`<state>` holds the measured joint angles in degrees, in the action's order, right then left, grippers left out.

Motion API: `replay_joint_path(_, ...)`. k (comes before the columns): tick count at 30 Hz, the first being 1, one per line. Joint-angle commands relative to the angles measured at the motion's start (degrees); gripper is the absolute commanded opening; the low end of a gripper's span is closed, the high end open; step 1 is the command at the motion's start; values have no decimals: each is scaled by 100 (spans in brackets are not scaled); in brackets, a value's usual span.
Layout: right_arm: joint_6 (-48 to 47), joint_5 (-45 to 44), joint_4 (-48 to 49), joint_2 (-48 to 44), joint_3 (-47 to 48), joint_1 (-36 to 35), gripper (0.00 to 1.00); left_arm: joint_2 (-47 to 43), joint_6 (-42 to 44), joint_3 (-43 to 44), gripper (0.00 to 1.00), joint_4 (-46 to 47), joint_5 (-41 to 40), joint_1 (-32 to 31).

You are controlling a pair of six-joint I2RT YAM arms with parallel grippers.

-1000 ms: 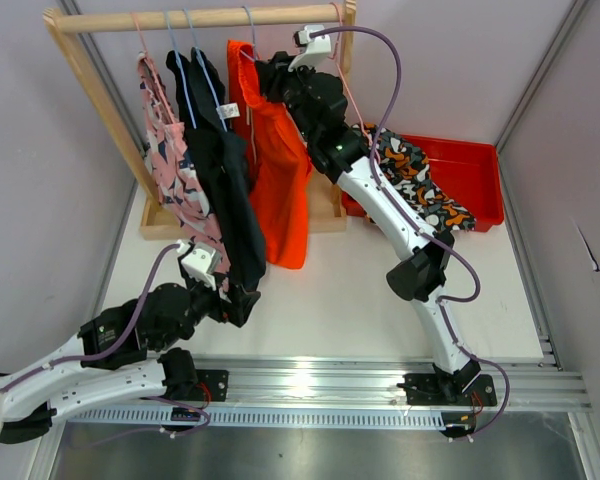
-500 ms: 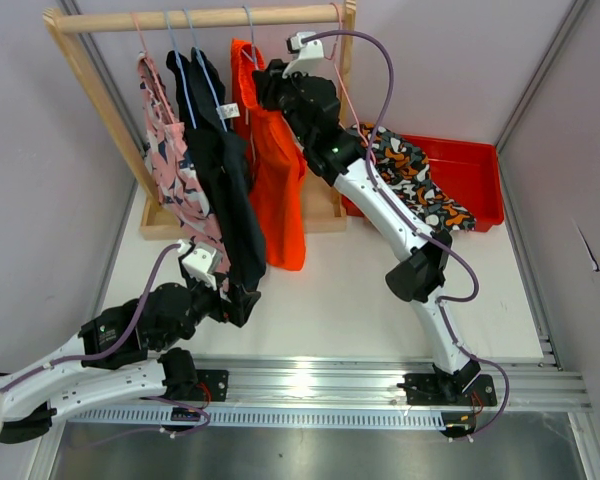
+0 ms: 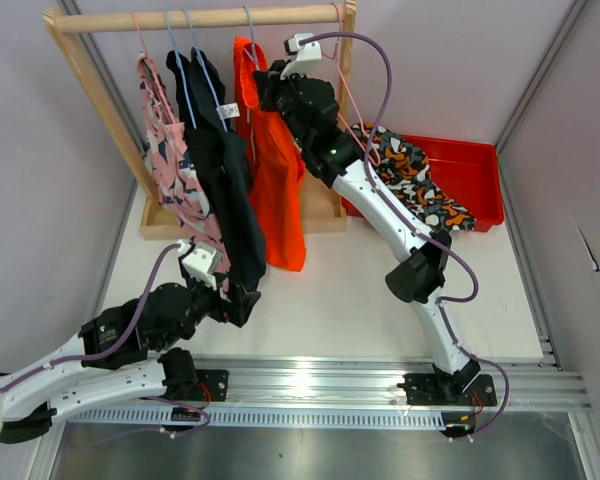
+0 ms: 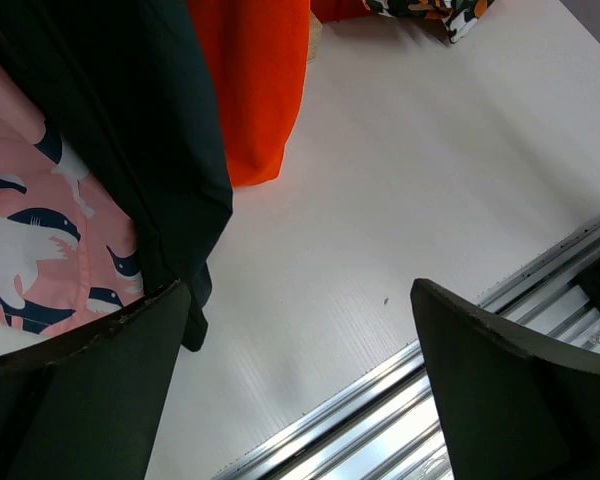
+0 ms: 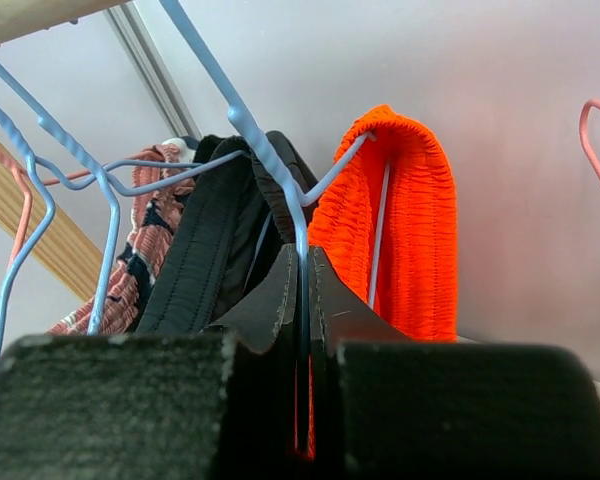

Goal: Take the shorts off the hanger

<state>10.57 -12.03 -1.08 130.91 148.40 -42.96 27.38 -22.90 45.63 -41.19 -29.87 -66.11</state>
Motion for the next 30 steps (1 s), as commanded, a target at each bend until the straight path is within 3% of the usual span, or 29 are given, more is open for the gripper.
replay_joint_path(1, -274, -150, 310, -495, -187, -159, 0, 66, 40, -27, 99, 111, -98, 10)
replay_joint_path(12, -582, -756, 1004, -2814, -3051, -537, 0, 505, 136, 131, 99, 93, -186, 10)
replay_joint_path(21, -530, -897, 926, -3414, -3608, -696, 0, 1234, 760, 1140, 99, 804, -362, 10)
replay_joint_path(25, -424, -845, 662, -3327, -3458, -705, 0, 1586, 857, 1598, 99, 806, -371, 10)
replay_joint_path(30, -319, -827, 811, -3493, -3923, -749, 0, 1596, 892, 1941, 99, 805, -362, 10)
